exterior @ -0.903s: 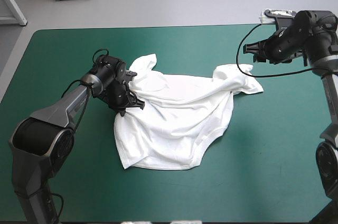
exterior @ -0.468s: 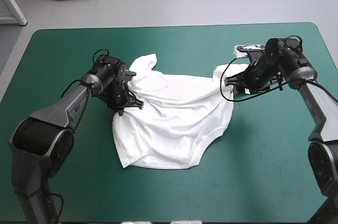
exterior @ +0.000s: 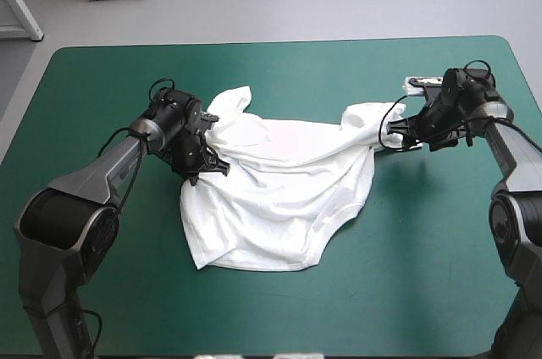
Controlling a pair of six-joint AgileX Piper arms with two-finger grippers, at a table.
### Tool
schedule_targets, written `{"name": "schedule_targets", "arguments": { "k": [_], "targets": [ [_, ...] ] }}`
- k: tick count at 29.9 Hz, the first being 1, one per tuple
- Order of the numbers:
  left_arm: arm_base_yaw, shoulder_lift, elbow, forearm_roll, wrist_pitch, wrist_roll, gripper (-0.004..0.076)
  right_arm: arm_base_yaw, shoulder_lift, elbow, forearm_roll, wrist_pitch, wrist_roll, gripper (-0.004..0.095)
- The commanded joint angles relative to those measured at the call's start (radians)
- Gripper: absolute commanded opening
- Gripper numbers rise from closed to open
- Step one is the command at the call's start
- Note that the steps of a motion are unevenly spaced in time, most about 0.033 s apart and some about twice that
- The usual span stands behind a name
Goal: Fold the cloth
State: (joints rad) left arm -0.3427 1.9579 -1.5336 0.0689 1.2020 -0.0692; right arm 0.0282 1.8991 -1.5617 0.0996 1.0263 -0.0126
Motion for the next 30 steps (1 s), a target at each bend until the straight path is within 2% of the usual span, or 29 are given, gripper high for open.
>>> {"name": "schedule_targets", "arguments": {
  "k": [1,6,14,16,17,19,21,30],
  "targets": [
    [0.003,-0.038,-0.015,0.022,-0.028,0.000,-0.0009,-0.013,-0.009,-0.074,0.000,-0.049,-0.018,0.0556],
    [0.003,-0.038,-0.015,0.020,-0.029,0.006,-0.0009,-0.013,0.101,-0.181,0.009,-0.041,-0.018,0.0554],
    [0.003,-0.038,-0.015,0.020,-0.022,0.007,-0.0009,-0.013,0.218,-0.284,0.016,0.092,0.004,0.0550],
    [0.003,-0.038,-0.015,0.020,-0.029,0.007,-0.0009,-0.011,0.233,-0.284,0.023,0.146,0.013,0.0484],
    [0.003,-0.038,-0.015,0.020,-0.032,0.007,-0.0009,-0.008,0.237,-0.284,0.038,0.179,0.013,0.0411],
    [0.003,-0.038,-0.015,0.020,-0.034,0.007,-0.0009,0.001,0.239,-0.273,0.045,0.213,0.013,0.0220],
    [0.003,-0.038,-0.015,0.020,-0.036,0.007,-0.0009,0.018,0.237,-0.266,0.051,0.226,0.004,-0.0012],
    [0.003,-0.043,-0.019,0.036,-0.036,0.009,-0.0009,0.060,0.194,-0.270,0.022,0.226,0.006,-0.0017]
  ]
}}
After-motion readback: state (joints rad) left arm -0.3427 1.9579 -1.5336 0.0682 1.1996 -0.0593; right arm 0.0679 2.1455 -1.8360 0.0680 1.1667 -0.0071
